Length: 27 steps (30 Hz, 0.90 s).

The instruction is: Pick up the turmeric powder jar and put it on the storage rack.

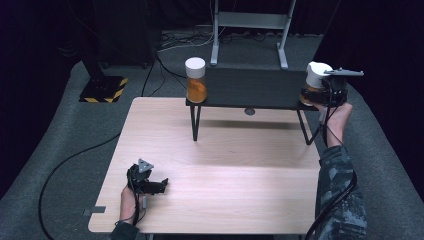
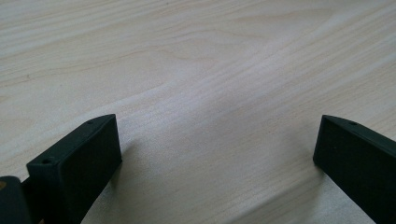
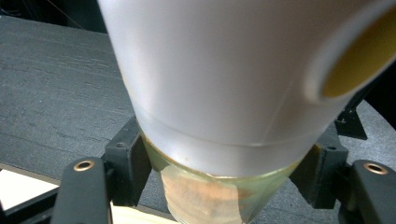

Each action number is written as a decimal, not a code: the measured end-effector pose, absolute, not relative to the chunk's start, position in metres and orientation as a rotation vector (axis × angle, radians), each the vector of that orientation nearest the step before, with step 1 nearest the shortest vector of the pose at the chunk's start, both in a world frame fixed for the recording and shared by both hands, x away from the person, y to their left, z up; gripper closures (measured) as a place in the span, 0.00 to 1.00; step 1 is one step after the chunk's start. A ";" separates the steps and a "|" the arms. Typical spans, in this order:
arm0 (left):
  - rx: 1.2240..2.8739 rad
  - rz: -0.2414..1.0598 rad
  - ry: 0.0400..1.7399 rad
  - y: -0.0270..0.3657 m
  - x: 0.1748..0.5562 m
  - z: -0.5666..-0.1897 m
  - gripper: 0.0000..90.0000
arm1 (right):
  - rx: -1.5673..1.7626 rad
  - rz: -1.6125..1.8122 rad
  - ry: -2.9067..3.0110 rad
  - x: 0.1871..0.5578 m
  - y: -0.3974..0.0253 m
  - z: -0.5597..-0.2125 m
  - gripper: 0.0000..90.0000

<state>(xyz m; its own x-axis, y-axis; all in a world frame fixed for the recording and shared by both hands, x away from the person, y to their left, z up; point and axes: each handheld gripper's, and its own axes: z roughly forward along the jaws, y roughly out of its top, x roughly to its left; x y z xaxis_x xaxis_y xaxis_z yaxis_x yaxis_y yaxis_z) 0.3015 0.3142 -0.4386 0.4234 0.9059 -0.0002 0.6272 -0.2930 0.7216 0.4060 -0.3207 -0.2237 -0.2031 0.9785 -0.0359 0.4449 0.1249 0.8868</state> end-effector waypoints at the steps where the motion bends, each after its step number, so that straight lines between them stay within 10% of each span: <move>1: 2.028 0.550 1.291 0.314 0.301 -0.439 0.00 | 1.386 1.018 1.743 0.407 -0.320 -0.224 0.33; 27: 2.028 0.551 1.292 0.314 0.301 -0.439 0.00 | 1.390 1.039 1.743 0.410 -0.325 -0.232 0.33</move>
